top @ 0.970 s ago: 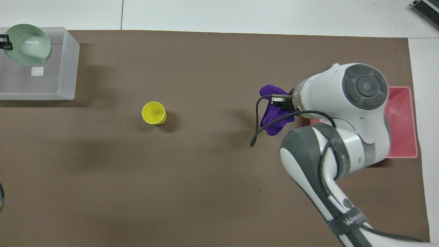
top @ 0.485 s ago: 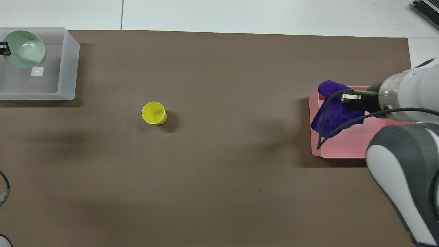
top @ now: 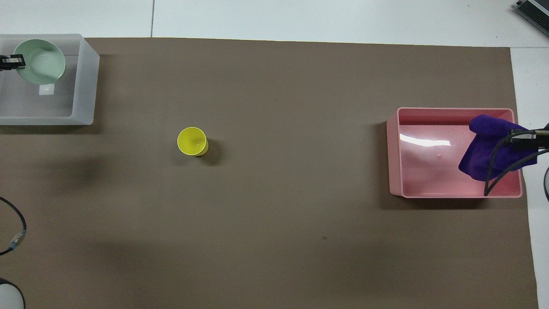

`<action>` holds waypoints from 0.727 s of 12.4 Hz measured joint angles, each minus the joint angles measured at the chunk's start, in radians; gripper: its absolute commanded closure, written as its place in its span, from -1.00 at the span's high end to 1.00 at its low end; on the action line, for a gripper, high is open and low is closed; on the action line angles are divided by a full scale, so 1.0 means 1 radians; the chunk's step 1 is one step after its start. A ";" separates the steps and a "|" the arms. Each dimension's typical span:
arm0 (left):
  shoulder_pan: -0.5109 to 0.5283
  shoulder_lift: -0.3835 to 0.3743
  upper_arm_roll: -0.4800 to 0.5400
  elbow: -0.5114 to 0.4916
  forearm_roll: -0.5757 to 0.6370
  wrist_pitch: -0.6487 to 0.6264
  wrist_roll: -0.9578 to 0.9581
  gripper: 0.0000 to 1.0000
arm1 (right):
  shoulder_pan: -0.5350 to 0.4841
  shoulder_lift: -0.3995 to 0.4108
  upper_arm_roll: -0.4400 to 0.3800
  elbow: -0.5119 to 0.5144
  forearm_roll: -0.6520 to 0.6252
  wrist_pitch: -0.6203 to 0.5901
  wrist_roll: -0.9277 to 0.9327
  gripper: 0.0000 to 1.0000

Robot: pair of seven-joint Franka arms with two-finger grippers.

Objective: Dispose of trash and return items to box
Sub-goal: 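Carry the cloth into the pink bin and open the right gripper, then place the bowl in the clear box while the right gripper withdraws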

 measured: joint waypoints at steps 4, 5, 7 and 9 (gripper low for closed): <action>0.001 0.000 0.001 -0.036 0.000 -0.004 0.000 -0.85 | -0.019 0.088 0.006 -0.136 0.003 0.188 -0.015 -1.00; 0.000 0.000 0.000 -0.037 0.000 -0.006 0.000 -0.73 | -0.014 0.106 0.009 -0.156 0.003 0.223 -0.010 -1.00; -0.001 0.000 -0.001 -0.044 0.000 -0.007 0.001 -0.07 | 0.005 0.127 0.012 -0.193 0.004 0.282 -0.002 -1.00; -0.001 -0.002 -0.001 -0.045 0.013 -0.012 0.005 0.91 | 0.028 0.140 0.012 -0.223 0.004 0.332 0.036 -1.00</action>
